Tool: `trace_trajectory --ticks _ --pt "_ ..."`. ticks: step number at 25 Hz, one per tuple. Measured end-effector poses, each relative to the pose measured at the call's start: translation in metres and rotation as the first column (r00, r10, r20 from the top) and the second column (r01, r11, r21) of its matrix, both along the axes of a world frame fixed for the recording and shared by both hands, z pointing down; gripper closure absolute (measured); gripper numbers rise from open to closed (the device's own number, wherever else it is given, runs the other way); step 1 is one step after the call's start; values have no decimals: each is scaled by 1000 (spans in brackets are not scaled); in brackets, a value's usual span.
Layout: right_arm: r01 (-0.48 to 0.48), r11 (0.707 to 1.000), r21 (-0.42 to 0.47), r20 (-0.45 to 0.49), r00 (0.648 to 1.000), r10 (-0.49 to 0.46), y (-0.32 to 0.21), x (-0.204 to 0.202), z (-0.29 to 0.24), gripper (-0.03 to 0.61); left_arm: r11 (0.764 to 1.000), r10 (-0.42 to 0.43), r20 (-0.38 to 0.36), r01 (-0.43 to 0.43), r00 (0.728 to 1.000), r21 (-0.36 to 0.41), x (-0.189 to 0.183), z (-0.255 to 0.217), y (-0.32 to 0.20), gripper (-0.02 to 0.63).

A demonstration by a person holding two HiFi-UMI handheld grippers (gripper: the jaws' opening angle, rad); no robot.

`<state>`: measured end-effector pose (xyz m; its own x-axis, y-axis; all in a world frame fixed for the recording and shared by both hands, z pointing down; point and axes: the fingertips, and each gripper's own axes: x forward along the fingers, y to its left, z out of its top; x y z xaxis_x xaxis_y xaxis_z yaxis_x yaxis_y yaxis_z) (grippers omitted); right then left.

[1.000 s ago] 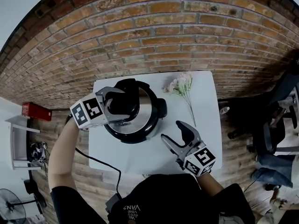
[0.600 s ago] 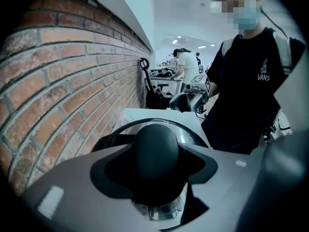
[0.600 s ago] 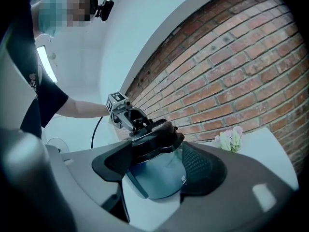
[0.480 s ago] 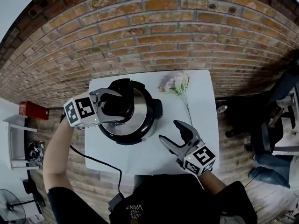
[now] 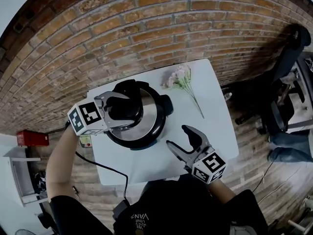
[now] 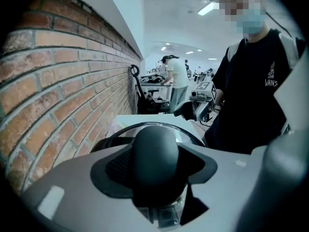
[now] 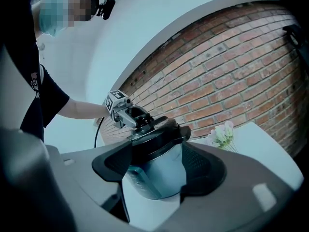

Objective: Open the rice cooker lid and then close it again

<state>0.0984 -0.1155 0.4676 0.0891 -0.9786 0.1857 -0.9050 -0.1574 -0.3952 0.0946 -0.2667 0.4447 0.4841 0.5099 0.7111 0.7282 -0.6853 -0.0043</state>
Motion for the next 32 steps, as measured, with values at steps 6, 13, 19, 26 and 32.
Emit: trace_trajectory --ticks 6,13,19,26,32 --pt "-112 994 -3 5 994 112 2 -20 0 265 980 199 5 -199 980 28 -3 -2 10 333" --pt "-207 978 -6 -18 978 207 6 -27 -1 265 919 392 17 -392 920 42 -8 0 14 333" --pt "-275 961 3 -15 961 275 9 -29 -2 265 898 437 19 -437 899 54 -10 -2 12 333" --pt "-304 952 21 -8 952 305 9 -28 -4 265 907 417 13 -417 909 50 -10 2 9 334" --pt "-304 952 38 -11 952 305 10 -26 -11 265 899 436 -15 -435 900 50 -14 -11 17 334"
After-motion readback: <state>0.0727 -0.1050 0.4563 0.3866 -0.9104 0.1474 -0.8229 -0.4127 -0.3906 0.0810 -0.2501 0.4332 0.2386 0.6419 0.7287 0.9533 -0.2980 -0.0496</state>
